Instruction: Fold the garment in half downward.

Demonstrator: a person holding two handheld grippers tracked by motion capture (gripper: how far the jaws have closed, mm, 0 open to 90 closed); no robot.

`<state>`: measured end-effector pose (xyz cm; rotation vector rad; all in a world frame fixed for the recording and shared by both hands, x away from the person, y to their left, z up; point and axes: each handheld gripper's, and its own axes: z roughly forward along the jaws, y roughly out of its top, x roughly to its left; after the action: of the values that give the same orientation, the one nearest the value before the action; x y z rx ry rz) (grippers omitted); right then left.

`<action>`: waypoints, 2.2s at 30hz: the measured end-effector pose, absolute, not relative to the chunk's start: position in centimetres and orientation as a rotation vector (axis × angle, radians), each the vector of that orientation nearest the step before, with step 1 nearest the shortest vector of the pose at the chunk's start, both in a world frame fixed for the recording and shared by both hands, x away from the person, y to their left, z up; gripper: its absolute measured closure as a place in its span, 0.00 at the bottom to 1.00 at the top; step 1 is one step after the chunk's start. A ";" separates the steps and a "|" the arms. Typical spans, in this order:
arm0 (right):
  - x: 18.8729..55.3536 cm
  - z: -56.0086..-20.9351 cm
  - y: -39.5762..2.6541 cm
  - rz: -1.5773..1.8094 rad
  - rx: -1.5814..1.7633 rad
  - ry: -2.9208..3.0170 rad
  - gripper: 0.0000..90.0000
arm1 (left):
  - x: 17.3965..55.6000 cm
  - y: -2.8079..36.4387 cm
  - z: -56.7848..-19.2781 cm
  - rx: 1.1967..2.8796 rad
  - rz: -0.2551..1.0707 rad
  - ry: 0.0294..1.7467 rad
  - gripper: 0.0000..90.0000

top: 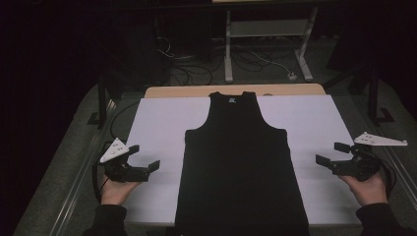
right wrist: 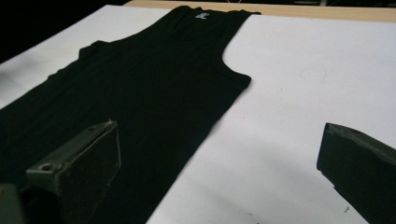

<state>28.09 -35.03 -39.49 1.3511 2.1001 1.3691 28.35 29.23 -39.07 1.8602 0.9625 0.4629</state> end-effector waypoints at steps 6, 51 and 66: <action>28.4 -38.8 -35.2 1.358 1.340 2.111 0.00 | 28.8 29.3 -38.7 1.892 0.466 0.972 0.00; 33.7 -35.9 -33.3 1.229 1.231 2.282 0.00 | 34.5 25.7 -35.8 2.073 0.385 0.859 0.00; 35.4 -35.0 -33.3 1.229 1.221 2.303 0.00 | 36.3 25.1 -35.6 2.109 0.364 0.850 0.00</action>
<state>35.43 -33.29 -35.05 1.2214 2.3034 1.2289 36.31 25.14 -35.65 2.1085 0.8496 0.3642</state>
